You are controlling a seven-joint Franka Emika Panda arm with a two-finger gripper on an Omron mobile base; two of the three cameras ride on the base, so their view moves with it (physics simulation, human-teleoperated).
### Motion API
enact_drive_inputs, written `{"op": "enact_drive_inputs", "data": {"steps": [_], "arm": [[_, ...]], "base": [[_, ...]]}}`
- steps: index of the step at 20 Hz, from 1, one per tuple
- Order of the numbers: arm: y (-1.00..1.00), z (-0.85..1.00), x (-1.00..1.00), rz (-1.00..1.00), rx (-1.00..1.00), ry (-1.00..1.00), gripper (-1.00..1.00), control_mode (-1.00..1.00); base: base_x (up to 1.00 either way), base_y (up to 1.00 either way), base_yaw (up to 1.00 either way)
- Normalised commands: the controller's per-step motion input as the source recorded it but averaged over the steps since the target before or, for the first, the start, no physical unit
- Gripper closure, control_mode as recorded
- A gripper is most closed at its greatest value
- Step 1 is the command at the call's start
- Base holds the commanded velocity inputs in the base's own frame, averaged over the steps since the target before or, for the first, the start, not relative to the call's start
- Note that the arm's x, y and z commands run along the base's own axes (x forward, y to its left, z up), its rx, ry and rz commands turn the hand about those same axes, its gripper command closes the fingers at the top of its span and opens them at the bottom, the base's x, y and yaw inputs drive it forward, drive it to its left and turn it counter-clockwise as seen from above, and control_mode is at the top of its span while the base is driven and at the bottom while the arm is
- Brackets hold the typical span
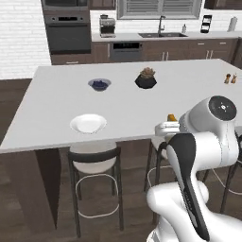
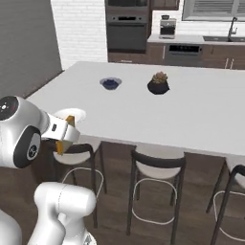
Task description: Start the toaster. Once the lever pops up, take the bread to the plate on the dining counter.
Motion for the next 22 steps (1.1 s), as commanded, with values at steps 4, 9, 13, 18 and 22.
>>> {"op": "enact_drive_inputs", "data": {"steps": [4,9,13,18,22], "arm": [[0.00,0.00,0.00,0.00,0.00,0.00,1.00,1.00],[0.00,0.00,0.00,0.00,0.00,0.00,1.00,1.00],[0.00,0.00,0.00,0.00,0.00,0.00,1.00,1.00],[0.00,0.00,0.00,0.00,0.00,0.00,1.00,1.00],[0.00,0.00,0.00,0.00,0.00,0.00,1.00,1.00]], "base": [[0.53,1.00,-0.43],[0.39,1.00,-0.41],[0.13,1.00,-0.21],[0.19,0.62,0.02],[0.46,0.17,0.13]]}}
